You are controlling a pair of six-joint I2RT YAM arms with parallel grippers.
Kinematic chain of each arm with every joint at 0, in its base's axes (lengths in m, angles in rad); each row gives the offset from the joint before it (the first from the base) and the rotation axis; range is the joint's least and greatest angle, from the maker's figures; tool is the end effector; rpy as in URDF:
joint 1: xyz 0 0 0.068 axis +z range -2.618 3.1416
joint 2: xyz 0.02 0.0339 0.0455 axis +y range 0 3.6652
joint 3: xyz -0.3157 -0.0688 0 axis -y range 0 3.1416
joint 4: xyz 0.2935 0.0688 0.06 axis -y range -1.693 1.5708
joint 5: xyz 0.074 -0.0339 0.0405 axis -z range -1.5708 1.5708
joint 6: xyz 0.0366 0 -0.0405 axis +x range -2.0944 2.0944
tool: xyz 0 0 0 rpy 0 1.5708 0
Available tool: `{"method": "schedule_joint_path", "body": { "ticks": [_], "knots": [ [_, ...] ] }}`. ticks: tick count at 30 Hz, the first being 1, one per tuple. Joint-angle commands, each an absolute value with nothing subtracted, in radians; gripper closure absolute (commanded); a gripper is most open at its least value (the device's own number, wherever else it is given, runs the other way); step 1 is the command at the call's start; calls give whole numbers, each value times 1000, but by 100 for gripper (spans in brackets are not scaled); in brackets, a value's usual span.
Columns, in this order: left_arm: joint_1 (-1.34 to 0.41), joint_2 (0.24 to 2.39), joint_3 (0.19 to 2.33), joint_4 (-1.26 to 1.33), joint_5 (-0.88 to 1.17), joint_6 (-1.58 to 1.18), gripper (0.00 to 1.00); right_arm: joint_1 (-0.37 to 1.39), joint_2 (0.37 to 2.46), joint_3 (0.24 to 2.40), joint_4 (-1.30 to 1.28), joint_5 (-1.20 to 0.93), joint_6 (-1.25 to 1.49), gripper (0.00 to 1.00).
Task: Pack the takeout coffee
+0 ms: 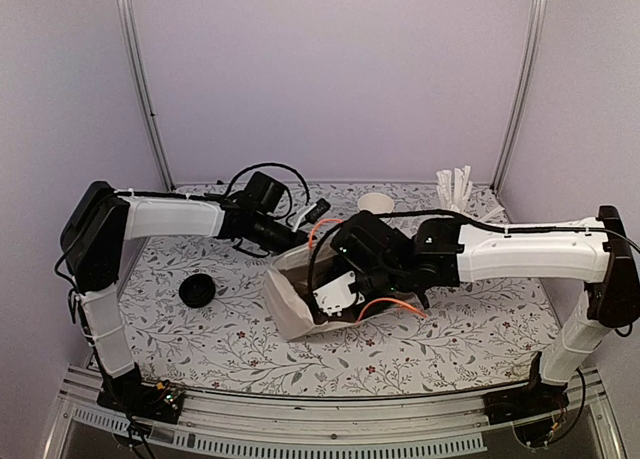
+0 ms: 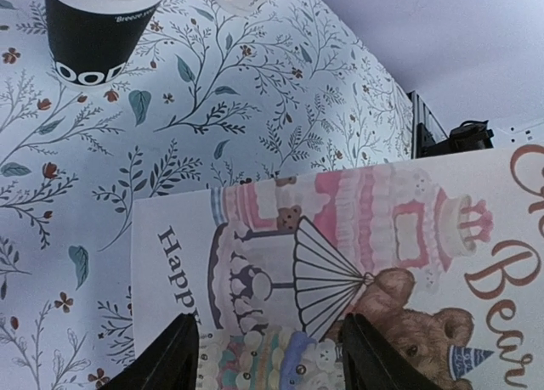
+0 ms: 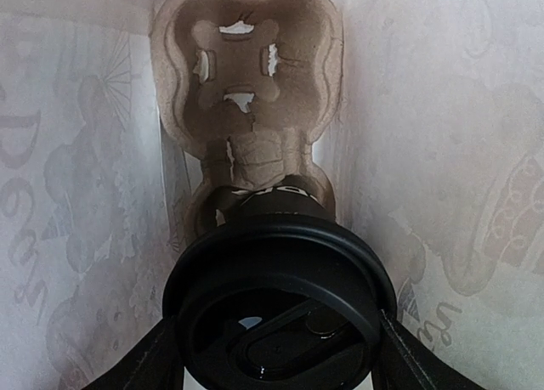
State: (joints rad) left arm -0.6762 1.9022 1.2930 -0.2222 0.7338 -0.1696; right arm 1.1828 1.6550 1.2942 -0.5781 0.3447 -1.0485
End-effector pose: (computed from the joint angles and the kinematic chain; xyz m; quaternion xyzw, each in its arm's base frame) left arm 0.3481 -0.3107 0.2185 0.3436 0.8101 -0.4434 0.1703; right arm 0.1652 0.3715 0.2931 -0.8177 0.4595 -0.1421 0.3164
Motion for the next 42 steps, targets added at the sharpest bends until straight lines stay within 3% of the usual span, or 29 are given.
{"method": "schedule_joint_path", "body": {
  "ticks": [1, 16, 34, 42],
  "knots": [
    [-665, 1885, 1289, -235, 718, -183, 40, 1161, 1734, 1404, -785, 223, -971, 56],
    [-609, 1826, 1260, -230, 679, -192, 39, 1157, 1872, 1628, -1132, 39, -846, 58],
    [-572, 1823, 1258, -224, 682, -195, 39, 1155, 1927, 1713, -1329, -177, -842, 58],
    [-560, 1827, 1256, -217, 689, -200, 39, 1145, 1971, 1651, -1261, -182, -847, 58]
  ]
}}
